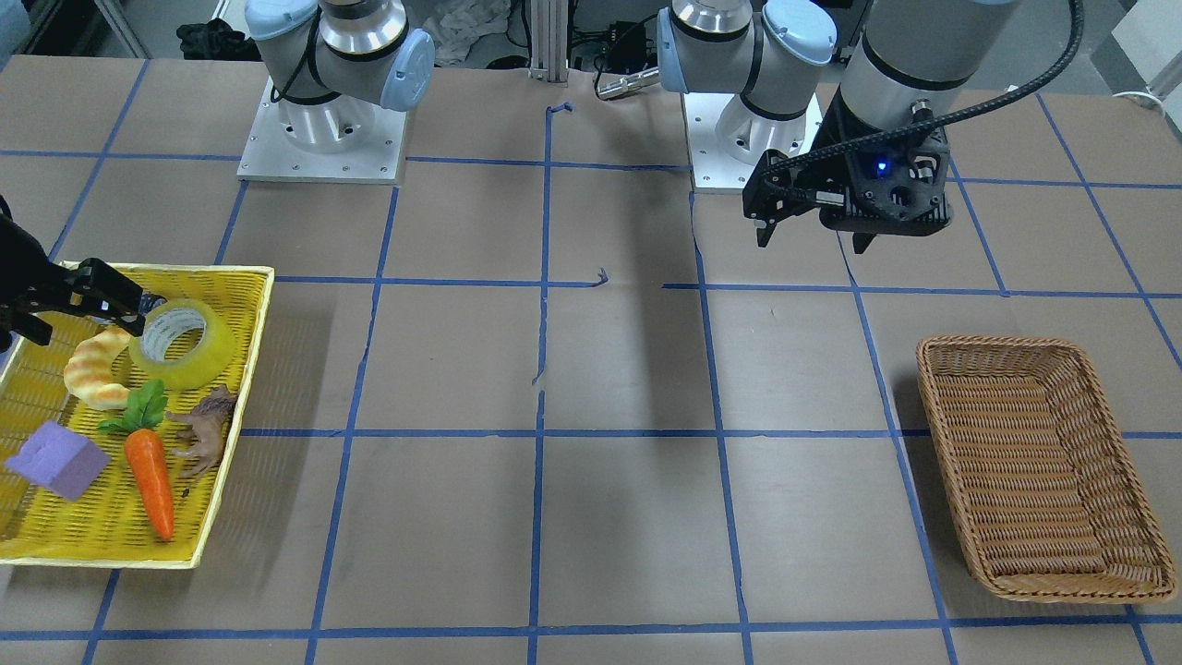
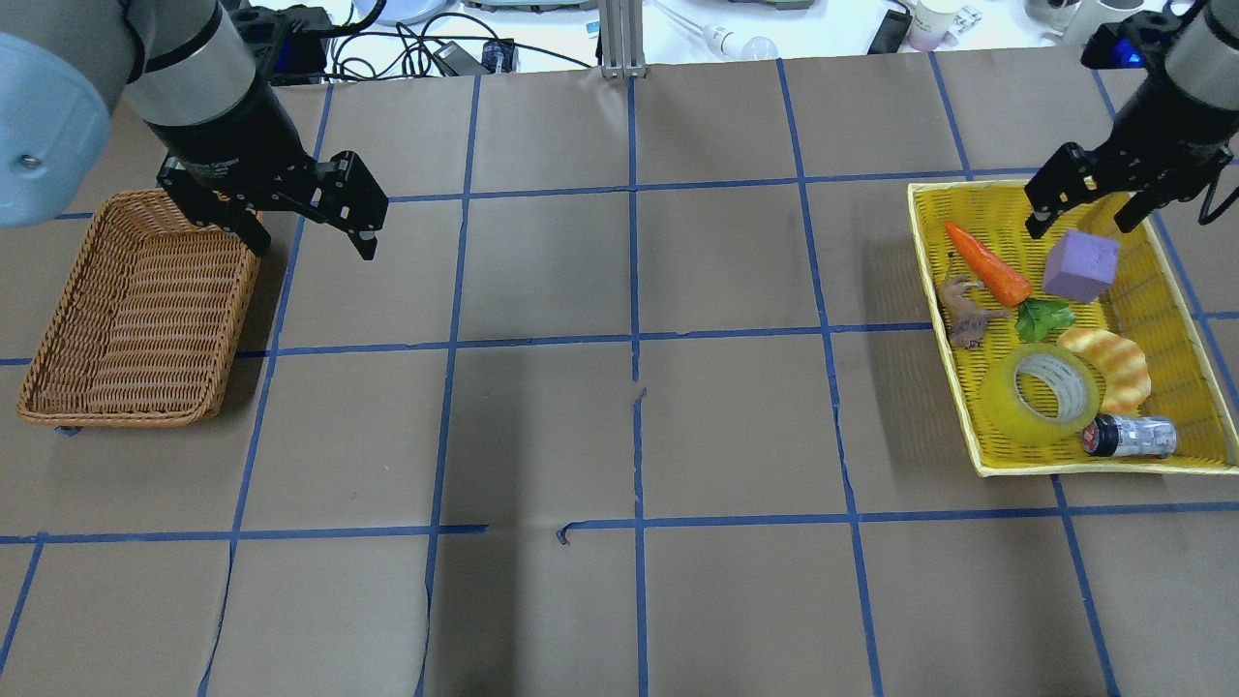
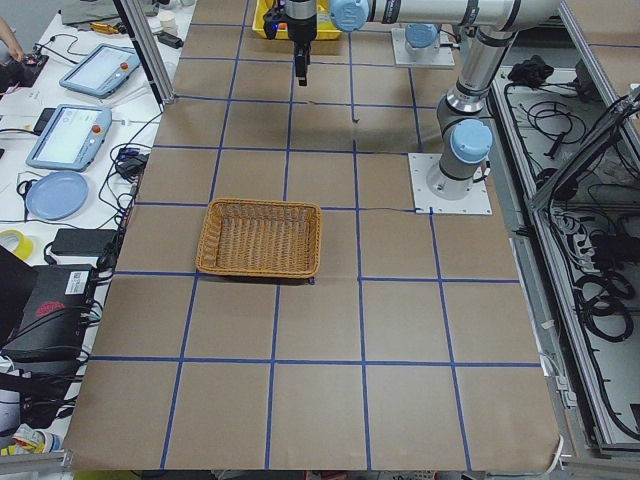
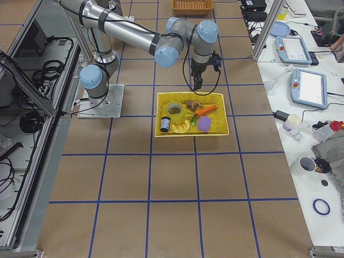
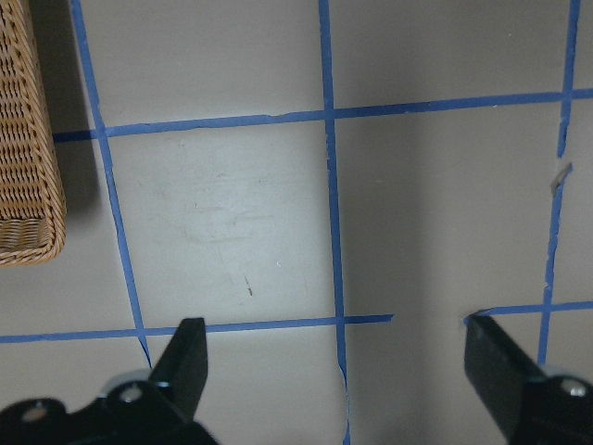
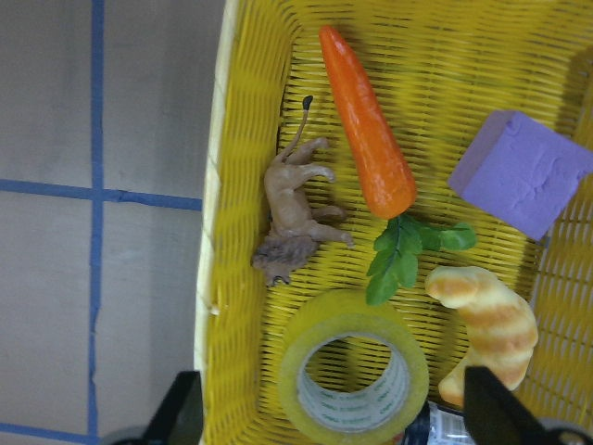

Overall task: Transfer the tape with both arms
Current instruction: 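Lower the right gripper into the yellow tray onto the yellow tape roll, then grasp the tape roll rim with the right gripper and carry it to table center, then release the roll and raise the right gripper while the left arm reaches toward it, then lower the left gripper onto the tape roll rim and grasp it, then lift the tape roll with the left gripper and carry it to the wicker basket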

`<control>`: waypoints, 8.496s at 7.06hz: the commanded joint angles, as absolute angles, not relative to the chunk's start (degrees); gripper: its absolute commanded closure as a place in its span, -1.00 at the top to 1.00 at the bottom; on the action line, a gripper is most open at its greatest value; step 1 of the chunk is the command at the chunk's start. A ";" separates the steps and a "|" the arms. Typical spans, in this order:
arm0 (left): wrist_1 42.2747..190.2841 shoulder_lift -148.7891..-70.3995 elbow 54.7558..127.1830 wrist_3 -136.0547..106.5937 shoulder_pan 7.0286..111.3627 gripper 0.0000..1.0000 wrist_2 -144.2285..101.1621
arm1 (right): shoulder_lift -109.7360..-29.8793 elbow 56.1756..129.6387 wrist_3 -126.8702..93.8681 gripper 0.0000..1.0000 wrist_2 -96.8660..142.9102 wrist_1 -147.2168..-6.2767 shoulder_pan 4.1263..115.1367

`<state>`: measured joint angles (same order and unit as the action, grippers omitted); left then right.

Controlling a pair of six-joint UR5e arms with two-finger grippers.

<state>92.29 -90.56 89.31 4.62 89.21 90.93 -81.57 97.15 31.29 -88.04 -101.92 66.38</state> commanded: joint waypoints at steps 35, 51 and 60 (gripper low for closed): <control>84.24 -92.98 97.79 2.47 89.73 1.00 81.39 | -74.59 96.06 -16.06 1.00 -81.56 -111.21 94.45; 42.28 -112.06 117.35 -4.75 98.61 0.85 82.09 | -86.04 90.44 -10.11 1.00 -85.52 -98.26 89.38; 53.24 -105.23 111.71 11.55 90.66 -1.00 91.48 | -86.13 90.35 -10.11 1.00 -85.52 -98.96 89.21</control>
<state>51.43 -107.31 111.75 5.19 95.11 89.24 -86.11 90.43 -10.11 -85.55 -98.95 89.27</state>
